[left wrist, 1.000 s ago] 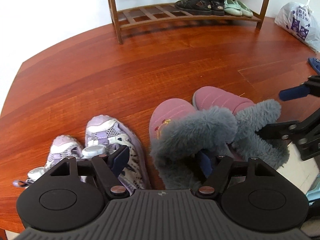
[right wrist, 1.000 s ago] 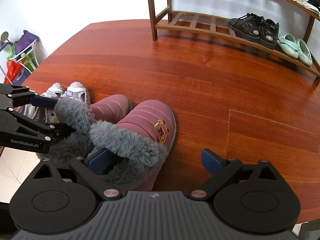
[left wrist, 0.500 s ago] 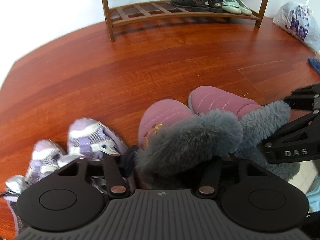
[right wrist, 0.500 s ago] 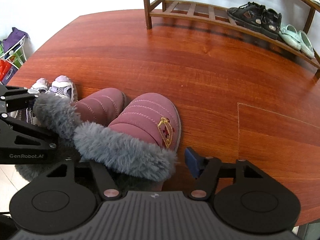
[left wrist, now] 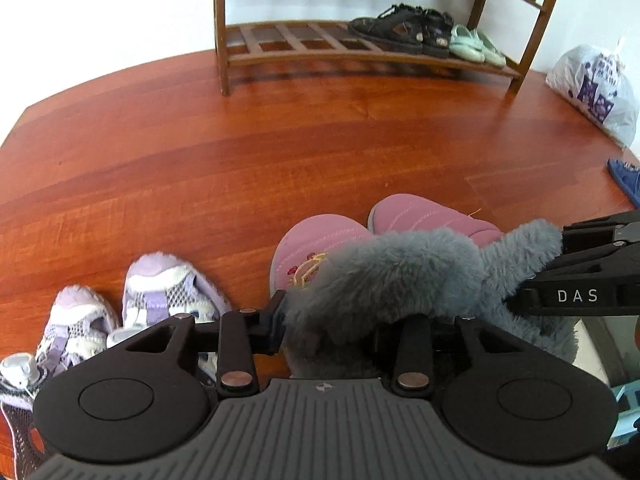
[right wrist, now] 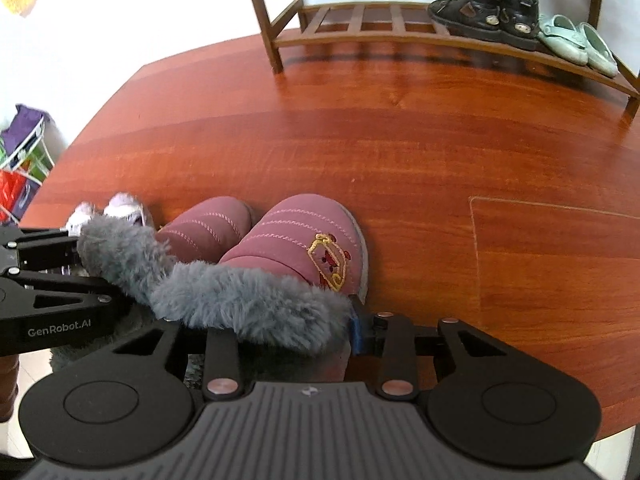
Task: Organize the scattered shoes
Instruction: 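Grasp one pink slipper with the right tool while the left tool grasps the other, then carry both pink slippers with both tools to the rack's bottom shelf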
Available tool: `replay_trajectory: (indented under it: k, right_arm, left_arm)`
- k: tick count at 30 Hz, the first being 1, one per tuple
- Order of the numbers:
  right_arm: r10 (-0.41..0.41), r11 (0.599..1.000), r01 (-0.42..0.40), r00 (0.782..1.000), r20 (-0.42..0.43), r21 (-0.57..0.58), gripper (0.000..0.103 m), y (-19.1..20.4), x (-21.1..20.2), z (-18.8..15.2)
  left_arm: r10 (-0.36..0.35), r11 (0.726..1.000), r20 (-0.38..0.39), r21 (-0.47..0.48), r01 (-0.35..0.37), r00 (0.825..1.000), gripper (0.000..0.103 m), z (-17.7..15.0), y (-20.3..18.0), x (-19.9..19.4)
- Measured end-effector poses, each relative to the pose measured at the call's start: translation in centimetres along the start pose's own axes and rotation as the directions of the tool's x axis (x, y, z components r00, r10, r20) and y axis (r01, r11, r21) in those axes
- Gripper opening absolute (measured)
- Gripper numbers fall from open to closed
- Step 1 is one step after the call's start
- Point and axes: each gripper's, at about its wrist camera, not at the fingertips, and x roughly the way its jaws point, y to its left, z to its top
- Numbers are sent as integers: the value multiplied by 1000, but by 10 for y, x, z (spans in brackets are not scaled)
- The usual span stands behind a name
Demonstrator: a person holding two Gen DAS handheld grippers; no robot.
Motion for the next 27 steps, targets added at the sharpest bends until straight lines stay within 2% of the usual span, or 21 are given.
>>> replay_trajectory:
  k: [9,14,27]
  right_arm:
    - [6,1000,-8,999,43,26,41,-26,-11,29]
    - [14,1000,-15,998,64,27,41,-42,-14,52]
    - [41,999,-40,988,152,-10,41,-93,-2,158]
  left_arm:
    - [-6,1000,44,-14,6,999,41,42,-12,5]
    - [3,1000,73,-23,-2,997,41,79,-23,14]
    - [69,996,169,-59,-60,983,42,178,-37,44]
